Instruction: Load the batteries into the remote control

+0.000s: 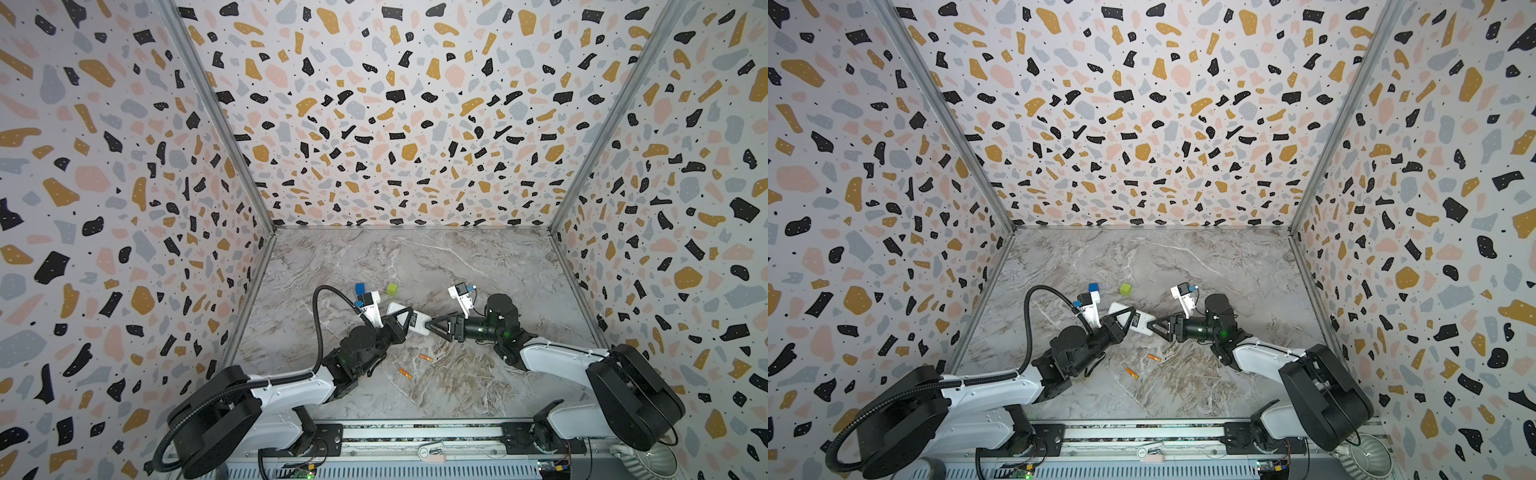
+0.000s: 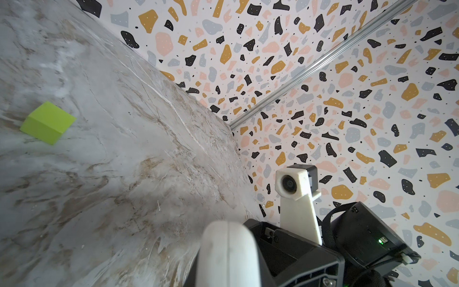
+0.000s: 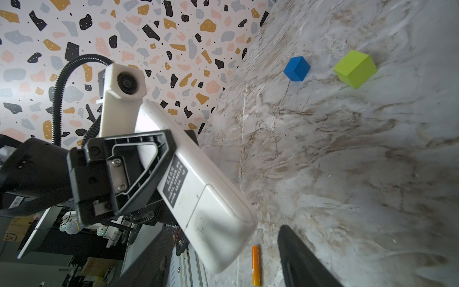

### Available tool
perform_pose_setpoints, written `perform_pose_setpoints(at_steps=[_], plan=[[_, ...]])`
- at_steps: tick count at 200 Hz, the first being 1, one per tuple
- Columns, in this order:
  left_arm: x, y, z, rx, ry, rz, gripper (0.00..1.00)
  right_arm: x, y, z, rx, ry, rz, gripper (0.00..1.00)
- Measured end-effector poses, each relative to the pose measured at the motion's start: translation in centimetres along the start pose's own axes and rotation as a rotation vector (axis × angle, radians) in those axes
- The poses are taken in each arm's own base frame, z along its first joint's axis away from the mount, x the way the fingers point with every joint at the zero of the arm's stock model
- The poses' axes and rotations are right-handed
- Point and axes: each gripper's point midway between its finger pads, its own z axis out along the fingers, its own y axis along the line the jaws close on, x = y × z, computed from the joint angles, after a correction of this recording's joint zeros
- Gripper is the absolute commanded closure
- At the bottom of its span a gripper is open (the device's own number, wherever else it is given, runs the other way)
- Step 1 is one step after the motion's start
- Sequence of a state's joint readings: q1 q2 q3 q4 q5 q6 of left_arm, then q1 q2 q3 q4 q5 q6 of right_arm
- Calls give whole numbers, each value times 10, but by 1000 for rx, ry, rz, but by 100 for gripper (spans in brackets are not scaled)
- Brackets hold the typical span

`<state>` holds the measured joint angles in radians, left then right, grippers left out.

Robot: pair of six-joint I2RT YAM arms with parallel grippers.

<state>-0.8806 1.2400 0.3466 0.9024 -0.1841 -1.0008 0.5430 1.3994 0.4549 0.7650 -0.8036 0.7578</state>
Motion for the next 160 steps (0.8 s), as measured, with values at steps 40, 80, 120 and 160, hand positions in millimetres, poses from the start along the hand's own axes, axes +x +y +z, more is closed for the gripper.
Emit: perform_pose_setpoints(at_steps=[40,80,120,160], plan=[[7,6,4,-2,12,-16,100,6,-8,5,-8,9,39,52],[10,5,7,15,22,-33,100,4,-6,7,-29,-2,28,53],[12,9,10,17,24,-46,100,2,-10,8,-28,-10,54,63],[9,9,10,21,12,-53,100,-1,-12,6,-22,-23,68,72]])
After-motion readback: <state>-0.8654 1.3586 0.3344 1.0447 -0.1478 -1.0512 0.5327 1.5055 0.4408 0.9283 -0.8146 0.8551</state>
